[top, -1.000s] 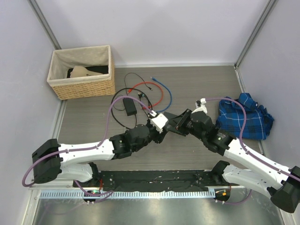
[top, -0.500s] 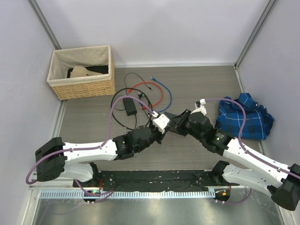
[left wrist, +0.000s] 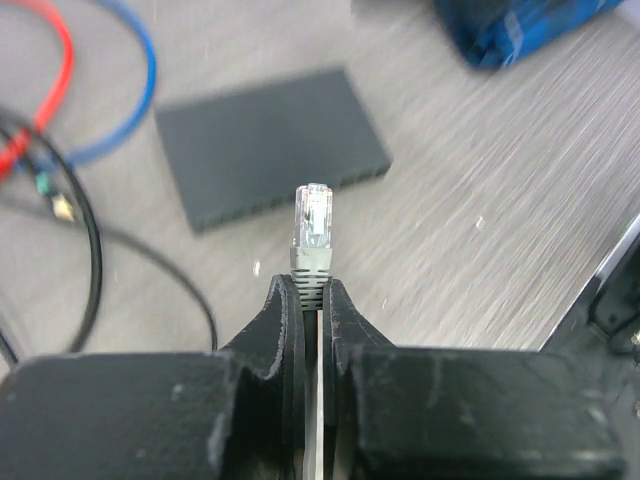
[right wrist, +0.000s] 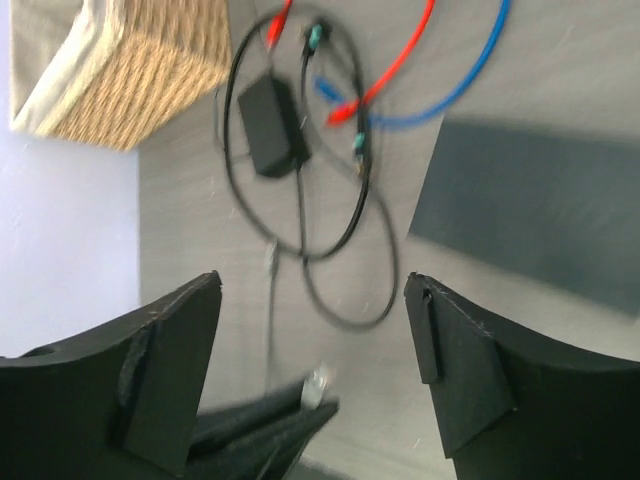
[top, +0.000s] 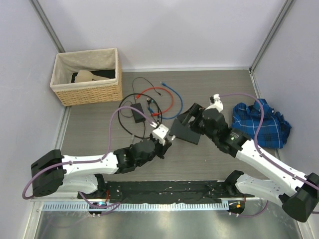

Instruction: Insert the plug into the switch port

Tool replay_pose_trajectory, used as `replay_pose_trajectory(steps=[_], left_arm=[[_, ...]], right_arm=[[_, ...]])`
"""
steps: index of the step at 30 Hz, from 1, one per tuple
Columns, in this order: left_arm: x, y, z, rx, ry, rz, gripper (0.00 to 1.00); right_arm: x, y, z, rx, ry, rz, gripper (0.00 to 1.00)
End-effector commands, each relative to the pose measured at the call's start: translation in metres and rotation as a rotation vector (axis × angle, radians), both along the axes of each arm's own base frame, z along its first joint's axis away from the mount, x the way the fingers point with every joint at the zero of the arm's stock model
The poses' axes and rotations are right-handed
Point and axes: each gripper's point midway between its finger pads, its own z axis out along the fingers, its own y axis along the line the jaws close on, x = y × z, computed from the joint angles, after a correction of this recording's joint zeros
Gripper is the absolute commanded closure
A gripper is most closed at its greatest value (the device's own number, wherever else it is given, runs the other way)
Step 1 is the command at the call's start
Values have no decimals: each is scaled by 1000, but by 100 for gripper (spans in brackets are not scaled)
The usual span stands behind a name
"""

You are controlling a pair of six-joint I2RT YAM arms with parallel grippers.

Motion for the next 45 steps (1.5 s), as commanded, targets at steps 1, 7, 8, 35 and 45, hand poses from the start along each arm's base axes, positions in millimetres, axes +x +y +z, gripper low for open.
replay_pose_trajectory(steps=[1, 7, 8, 35, 45], left_arm=[[-6, 14, -18, -64, 149, 44, 100], [-6, 28, -53, -10, 284, 98, 100], [-7, 25, -55, -20, 310, 87, 100], [51, -1, -129, 26, 515, 248, 100], [56, 13, -135, 76, 533, 319, 100]], right_arm=[[46, -32, 19, -170, -105, -7, 16], [92, -53, -1, -262, -119, 72, 16], [100, -53, -16, -288, -97, 113, 16], [126, -35, -161, -431, 110, 368, 15], [113, -39, -164, -387, 145, 320, 16]])
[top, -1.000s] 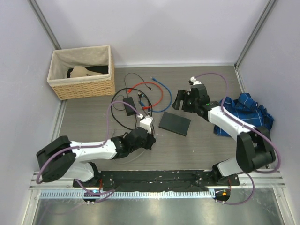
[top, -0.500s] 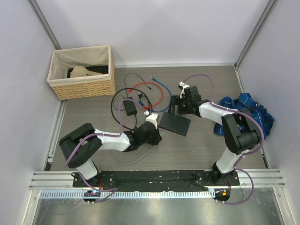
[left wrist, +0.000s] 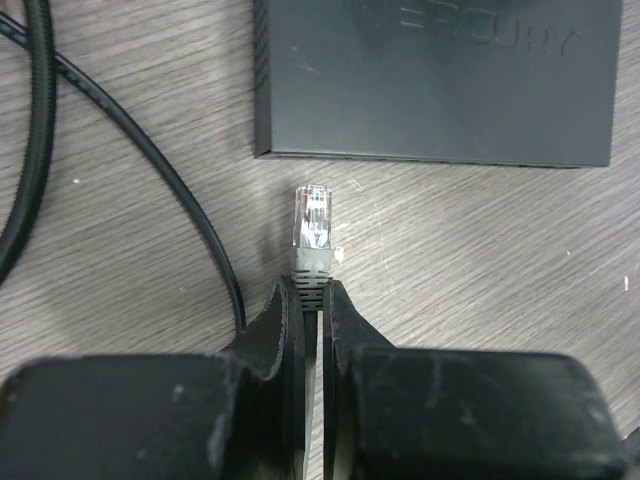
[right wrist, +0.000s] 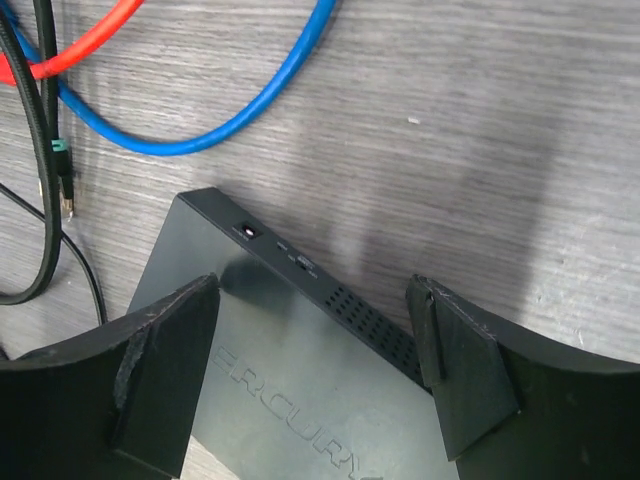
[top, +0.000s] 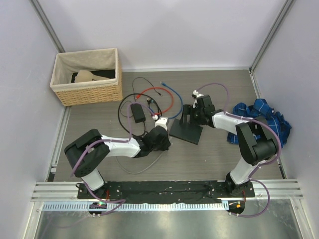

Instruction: Insert the plug into the switch port

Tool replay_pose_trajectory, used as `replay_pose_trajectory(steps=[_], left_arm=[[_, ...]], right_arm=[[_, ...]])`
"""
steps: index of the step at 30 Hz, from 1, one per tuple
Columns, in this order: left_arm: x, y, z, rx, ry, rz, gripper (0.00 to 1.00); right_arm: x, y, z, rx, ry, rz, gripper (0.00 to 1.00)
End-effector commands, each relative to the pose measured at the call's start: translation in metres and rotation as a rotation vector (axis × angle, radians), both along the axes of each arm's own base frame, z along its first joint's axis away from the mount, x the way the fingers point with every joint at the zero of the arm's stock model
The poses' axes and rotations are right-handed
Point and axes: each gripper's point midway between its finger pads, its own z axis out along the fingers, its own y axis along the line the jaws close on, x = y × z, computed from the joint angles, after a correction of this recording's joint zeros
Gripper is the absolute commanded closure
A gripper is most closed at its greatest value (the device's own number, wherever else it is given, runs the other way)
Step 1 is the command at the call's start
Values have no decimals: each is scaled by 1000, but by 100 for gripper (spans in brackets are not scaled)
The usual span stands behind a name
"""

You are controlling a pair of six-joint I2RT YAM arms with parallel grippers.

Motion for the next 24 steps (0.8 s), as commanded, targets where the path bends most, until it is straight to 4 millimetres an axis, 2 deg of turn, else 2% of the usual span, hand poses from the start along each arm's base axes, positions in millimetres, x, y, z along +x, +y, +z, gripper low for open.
replay_pose_trajectory(steps=[1, 14, 24], left_arm=[[9, 9, -1, 33, 8, 58, 100], [20, -1, 2, 62, -22, 21, 100], [27, 4, 3, 95, -41, 43, 100]], right_arm=[[-1, 1, 12, 41, -23, -35, 16], [-12, 4, 13, 70, 1, -19, 16], [-22, 6, 12, 77, 25, 8, 17]])
